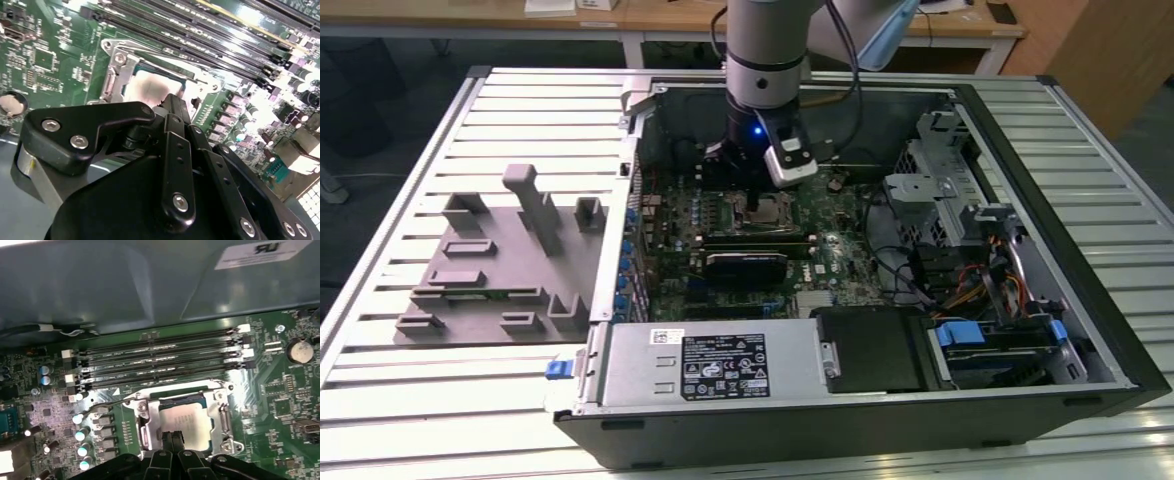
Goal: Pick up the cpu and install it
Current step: 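Close the cpu cover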
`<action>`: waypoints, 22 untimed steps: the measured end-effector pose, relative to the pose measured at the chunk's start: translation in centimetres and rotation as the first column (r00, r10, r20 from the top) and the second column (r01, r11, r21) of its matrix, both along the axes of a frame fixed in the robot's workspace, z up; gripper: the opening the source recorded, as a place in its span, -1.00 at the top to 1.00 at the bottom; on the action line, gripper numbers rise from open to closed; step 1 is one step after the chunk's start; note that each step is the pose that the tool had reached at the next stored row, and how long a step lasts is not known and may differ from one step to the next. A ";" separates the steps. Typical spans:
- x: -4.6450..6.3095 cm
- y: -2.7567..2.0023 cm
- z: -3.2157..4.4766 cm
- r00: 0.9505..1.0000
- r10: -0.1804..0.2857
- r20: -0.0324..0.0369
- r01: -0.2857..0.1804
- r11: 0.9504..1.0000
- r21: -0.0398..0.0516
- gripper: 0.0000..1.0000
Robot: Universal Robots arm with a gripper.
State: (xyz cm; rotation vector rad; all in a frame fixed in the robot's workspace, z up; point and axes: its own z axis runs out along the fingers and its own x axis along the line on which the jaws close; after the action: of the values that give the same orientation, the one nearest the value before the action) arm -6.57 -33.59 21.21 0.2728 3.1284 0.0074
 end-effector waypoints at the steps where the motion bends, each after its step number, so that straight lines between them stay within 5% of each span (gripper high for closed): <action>1: -0.2 0.00 -0.05 1.000 0.000 0.000 0.000 1.000 0.000 0.79; 22: -1.4 -0.02 -1.15 1.000 0.000 0.000 0.000 1.000 0.010 0.79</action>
State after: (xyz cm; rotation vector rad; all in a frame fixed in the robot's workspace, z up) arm -7.98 -33.60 20.06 0.2725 3.1291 0.0225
